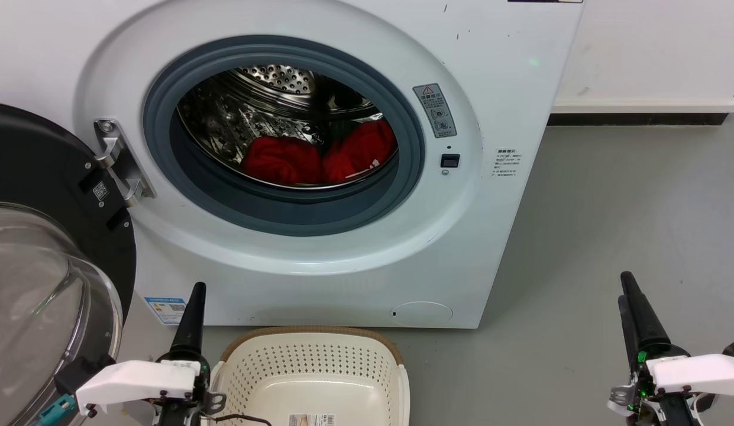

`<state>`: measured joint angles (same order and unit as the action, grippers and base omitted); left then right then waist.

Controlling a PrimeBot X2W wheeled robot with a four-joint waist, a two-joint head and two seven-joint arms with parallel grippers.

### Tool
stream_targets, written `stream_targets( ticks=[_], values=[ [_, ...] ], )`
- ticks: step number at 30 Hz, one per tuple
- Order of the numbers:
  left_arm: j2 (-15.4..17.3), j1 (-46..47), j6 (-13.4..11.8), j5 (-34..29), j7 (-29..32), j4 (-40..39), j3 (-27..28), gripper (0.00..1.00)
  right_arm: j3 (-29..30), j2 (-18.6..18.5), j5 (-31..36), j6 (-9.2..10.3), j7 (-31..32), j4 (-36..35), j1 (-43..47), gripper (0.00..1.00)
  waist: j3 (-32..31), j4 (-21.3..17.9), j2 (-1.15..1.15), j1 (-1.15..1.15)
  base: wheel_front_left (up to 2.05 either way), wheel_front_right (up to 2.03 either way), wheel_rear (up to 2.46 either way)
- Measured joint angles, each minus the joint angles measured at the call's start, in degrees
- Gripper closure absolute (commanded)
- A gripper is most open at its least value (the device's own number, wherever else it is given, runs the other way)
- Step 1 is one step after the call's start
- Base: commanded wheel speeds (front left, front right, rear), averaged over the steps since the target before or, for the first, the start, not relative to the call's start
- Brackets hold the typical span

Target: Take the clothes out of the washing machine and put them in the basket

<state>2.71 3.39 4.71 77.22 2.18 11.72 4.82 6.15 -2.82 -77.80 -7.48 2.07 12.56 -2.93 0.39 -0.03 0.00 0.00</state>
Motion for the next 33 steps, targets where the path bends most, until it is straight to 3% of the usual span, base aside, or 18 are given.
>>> stream_targets(
  ticks=[17,33],
  values=[
    [0.0,-0.8,-4.8,-20.5,-4.0,-4.0,-3.2,0.0,-2.5,0.0,24.4,0.0,-3.8,-5.6,2.1,0.0,0.2,0.0,0.0,0.0,0.0,0.0,0.0],
    [0.3,-1.8,-6.9,-34.0,-7.0,-5.6,-5.5,0.0,-3.8,0.0,39.7,0.0,-6.9,-8.3,3.6,0.0,0.3,0.0,0.0,0.0,0.0,0.0,0.0]
  ],
)
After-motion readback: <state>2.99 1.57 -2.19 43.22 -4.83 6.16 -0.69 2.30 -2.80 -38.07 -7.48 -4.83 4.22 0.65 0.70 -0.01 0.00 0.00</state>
